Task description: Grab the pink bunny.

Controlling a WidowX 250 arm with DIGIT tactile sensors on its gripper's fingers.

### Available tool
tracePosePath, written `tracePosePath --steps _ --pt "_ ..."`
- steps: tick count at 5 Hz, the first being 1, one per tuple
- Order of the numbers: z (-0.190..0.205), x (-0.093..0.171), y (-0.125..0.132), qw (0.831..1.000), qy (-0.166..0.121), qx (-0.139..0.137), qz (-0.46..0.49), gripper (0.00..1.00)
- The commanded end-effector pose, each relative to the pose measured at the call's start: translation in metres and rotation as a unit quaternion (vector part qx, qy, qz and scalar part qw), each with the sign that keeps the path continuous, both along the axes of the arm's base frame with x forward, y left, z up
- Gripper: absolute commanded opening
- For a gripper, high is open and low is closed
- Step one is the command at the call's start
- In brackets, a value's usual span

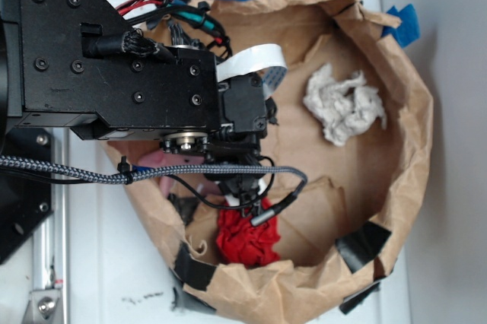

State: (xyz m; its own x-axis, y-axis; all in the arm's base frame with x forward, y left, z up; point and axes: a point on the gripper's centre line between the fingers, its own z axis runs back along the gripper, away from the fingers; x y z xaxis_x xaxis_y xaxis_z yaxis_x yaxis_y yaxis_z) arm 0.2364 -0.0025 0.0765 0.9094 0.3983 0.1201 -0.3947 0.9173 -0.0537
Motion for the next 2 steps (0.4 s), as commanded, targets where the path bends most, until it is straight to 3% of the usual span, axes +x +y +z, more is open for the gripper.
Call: tracePosePath --steps 1,2 --pt "0.012 -0.01 0.01 1.0 -0.023 -0.008 0.003 1.0" --pt "0.015 -0.021 0.012 1.0 -0.016 -0.012 0.004 1.0"
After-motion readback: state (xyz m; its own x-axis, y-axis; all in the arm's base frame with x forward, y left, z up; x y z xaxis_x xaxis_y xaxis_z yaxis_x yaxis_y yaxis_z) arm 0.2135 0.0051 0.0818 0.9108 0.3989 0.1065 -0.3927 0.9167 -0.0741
